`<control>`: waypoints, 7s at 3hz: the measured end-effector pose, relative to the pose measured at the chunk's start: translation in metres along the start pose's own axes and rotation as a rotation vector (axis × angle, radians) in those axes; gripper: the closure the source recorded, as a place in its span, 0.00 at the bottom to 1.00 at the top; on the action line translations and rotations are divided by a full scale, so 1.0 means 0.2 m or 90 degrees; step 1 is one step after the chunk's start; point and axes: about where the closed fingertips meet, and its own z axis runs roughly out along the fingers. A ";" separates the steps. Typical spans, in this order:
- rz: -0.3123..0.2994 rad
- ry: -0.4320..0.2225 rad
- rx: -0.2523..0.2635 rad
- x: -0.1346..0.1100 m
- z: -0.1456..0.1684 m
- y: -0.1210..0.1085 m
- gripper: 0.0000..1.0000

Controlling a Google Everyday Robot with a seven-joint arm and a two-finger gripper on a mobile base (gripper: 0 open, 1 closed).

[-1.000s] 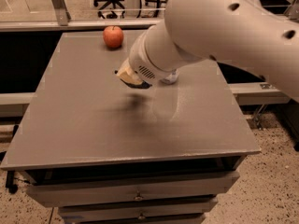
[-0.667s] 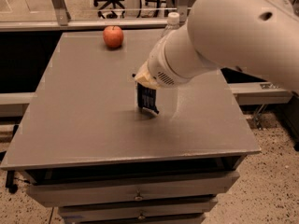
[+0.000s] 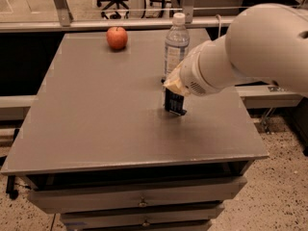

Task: Move rxbar blueberry near blue plastic bottle

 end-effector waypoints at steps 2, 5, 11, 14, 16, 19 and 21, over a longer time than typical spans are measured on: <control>-0.015 0.014 0.017 0.13 0.05 -0.14 1.00; -0.099 0.019 0.114 -0.07 -0.11 -0.71 1.00; -0.044 0.016 0.114 0.26 0.03 -0.70 1.00; -0.021 0.001 0.099 0.37 0.11 -0.59 1.00; -0.022 -0.067 0.046 0.21 0.19 -0.34 1.00; -0.003 -0.083 -0.027 0.15 0.28 -0.12 0.36; 0.006 -0.075 -0.019 0.19 0.19 -0.11 0.00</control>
Offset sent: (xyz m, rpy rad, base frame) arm 0.0351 -0.0441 -0.0293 -0.0526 -0.0105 -0.0163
